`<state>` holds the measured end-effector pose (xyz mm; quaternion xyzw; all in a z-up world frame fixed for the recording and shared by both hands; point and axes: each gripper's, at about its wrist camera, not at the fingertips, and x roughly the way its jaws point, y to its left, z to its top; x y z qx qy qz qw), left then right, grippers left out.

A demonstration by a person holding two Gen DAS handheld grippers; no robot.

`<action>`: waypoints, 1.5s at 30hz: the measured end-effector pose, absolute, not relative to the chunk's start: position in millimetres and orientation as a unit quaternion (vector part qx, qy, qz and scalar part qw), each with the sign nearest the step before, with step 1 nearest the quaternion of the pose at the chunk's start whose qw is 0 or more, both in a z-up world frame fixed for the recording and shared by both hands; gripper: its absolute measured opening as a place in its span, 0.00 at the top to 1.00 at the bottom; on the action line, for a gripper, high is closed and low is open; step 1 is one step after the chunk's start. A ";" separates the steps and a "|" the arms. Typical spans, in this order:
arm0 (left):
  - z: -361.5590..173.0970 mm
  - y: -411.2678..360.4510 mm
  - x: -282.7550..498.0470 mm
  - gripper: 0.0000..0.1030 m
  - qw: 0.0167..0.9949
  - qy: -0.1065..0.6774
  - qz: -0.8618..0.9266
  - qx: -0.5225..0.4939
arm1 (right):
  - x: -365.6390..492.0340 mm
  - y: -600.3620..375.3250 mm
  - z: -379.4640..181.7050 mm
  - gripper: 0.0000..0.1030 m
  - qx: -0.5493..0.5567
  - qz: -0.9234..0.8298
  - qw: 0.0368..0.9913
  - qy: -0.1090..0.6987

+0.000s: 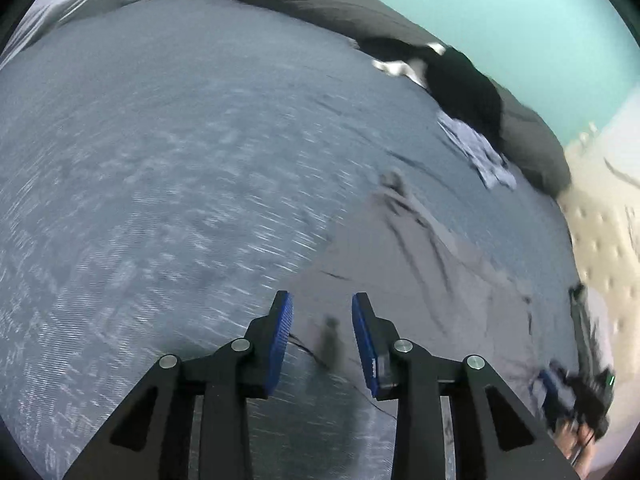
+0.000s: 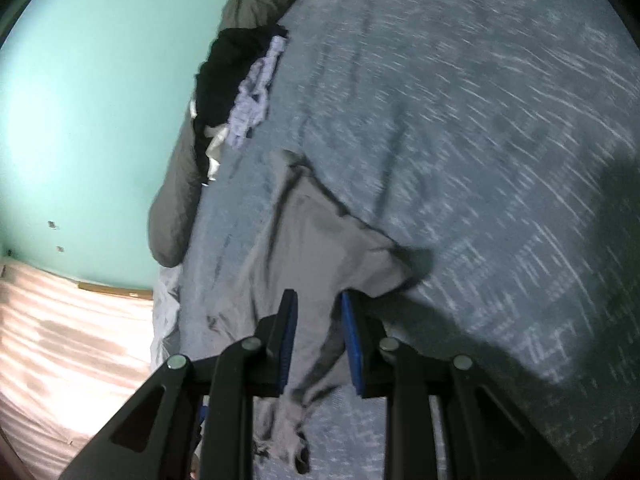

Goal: Fold clothes

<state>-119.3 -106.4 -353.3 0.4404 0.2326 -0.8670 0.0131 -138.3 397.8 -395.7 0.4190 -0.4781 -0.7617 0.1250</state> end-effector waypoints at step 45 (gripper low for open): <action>-370.0 32.7 -145.0 0.67 -0.144 0.130 -0.842 0.504 | -133.1 376.5 -406.5 0.96 0.426 -0.755 0.138 -0.479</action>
